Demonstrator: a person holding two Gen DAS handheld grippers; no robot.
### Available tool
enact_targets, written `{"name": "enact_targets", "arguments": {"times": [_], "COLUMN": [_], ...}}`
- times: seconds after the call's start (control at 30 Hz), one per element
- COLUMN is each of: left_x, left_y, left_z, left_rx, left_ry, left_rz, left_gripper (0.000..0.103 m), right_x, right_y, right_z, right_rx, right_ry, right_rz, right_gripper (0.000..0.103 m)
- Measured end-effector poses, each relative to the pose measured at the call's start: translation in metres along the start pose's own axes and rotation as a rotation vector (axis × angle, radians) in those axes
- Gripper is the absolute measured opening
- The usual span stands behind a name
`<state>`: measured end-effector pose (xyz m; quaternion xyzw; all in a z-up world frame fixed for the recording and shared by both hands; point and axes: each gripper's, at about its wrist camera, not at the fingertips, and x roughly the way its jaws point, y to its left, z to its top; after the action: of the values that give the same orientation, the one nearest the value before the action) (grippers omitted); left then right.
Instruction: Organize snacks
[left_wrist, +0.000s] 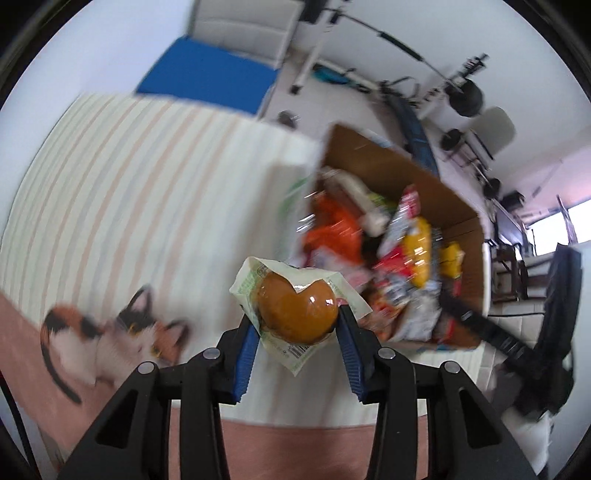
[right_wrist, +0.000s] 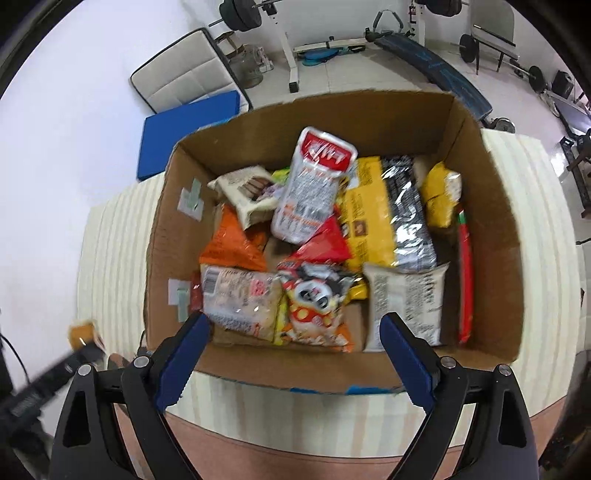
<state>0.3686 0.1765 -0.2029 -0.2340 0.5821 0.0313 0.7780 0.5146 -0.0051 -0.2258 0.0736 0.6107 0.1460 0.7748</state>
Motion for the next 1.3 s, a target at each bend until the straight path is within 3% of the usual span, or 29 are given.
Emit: {"name": "enact_targets", "arguments": {"times": [0.1, 0.27, 0.53, 0.7, 0.8, 0.83, 0.93, 1.0, 1.17, 1.3], "left_x": [0.023, 0.067, 0.118, 0.123, 0.122, 0.121, 0.116, 0.112, 0.1, 0.081], "left_y": [-0.036, -0.057, -0.072, -0.085, -0.088, -0.089, -0.093, -0.094, -0.098, -0.103], "left_z": [0.031, 0.069, 0.09, 0.085, 0.083, 0.081, 0.078, 0.073, 0.057, 0.038], "left_rx": [0.07, 0.113, 0.121, 0.174, 0.184, 0.188, 0.205, 0.212, 0.216, 0.231], "left_ry": [0.035, 0.12, 0.221, 0.204, 0.188, 0.182, 0.154, 0.142, 0.118, 0.069], "left_rz": [0.005, 0.031, 0.087, 0.135, 0.14, 0.141, 0.169, 0.173, 0.166, 0.206], "left_gripper": [0.039, 0.039, 0.042, 0.046, 0.078, 0.081, 0.083, 0.092, 0.092, 0.092], "right_x": [-0.004, 0.001, 0.018, 0.024, 0.024, 0.025, 0.023, 0.022, 0.014, 0.004], "right_y": [-0.009, -0.018, -0.036, -0.046, -0.05, -0.052, -0.056, -0.057, -0.061, -0.063], "right_z": [0.011, 0.03, 0.047, 0.048, 0.048, 0.048, 0.047, 0.046, 0.039, 0.03], "right_rx": [0.007, 0.008, 0.026, 0.027, 0.031, 0.031, 0.03, 0.024, 0.016, 0.0], "right_ry": [-0.011, -0.009, 0.028, 0.041, 0.048, 0.05, 0.049, 0.047, 0.043, 0.039], "right_rz": [-0.017, -0.05, -0.077, -0.091, -0.097, -0.099, -0.11, -0.122, -0.132, -0.126], "right_gripper": [0.095, 0.095, 0.095, 0.095, 0.096, 0.096, 0.097, 0.098, 0.098, 0.098]}}
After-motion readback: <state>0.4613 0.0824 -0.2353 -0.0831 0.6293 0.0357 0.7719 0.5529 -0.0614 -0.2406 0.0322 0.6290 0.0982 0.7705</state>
